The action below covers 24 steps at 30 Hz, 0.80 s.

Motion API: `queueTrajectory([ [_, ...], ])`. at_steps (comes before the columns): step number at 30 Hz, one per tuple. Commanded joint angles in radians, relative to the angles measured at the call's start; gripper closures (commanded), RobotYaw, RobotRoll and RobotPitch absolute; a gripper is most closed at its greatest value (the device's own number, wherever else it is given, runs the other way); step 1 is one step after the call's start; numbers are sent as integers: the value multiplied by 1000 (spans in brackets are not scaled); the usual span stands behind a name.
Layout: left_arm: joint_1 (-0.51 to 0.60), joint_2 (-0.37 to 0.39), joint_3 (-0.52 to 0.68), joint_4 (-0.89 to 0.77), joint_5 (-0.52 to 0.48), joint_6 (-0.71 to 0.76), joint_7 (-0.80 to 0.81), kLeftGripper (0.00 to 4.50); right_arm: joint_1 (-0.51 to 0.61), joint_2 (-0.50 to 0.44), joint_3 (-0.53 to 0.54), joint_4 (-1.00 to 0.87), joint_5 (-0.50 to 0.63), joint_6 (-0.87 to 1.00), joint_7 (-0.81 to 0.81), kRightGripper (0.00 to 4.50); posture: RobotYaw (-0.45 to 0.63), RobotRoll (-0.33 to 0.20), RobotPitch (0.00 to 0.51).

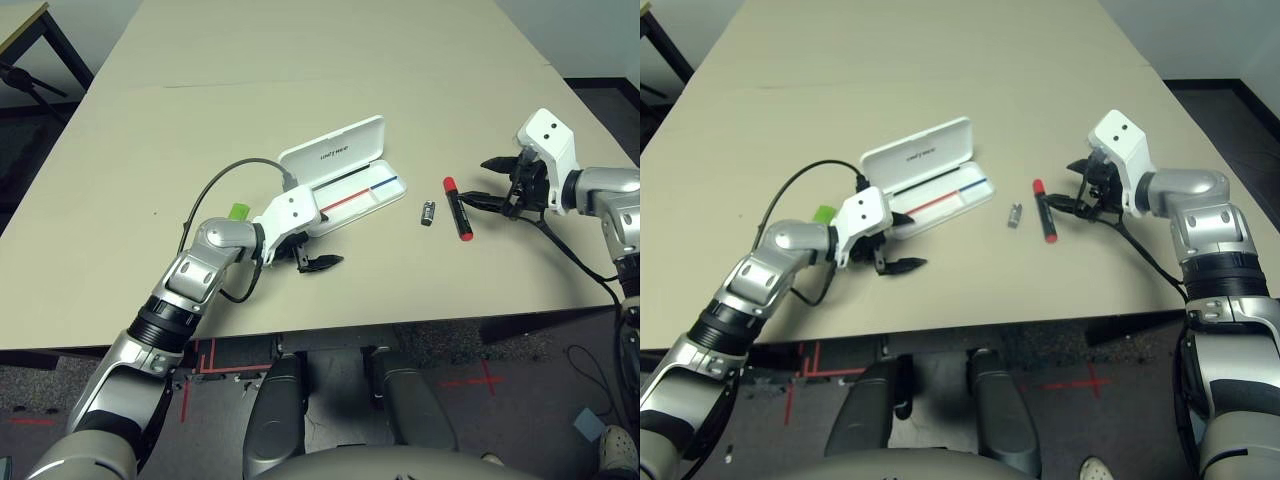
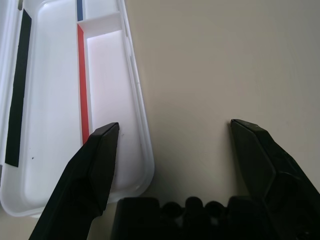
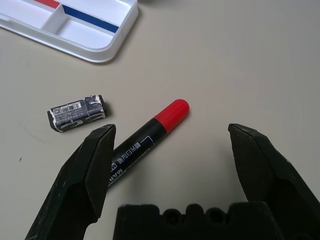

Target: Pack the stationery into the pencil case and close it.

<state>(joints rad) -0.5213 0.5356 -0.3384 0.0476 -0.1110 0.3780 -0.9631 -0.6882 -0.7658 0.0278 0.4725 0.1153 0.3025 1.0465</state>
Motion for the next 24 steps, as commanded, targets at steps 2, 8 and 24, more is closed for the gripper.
queueTrajectory([
  [2,-3,8,-40,30,48,24,-18,286,19,3,-2,-15,-2,0,-11,0,-42,0,195],
  [8,-20,15,-56,43,79,49,-29,2247,25,6,-7,-19,1,-3,-27,0,-47,0,198],
  [24,-35,85,-33,-20,75,38,-112,4467,23,25,0,-6,-3,-27,-44,0,-34,0,196],
])
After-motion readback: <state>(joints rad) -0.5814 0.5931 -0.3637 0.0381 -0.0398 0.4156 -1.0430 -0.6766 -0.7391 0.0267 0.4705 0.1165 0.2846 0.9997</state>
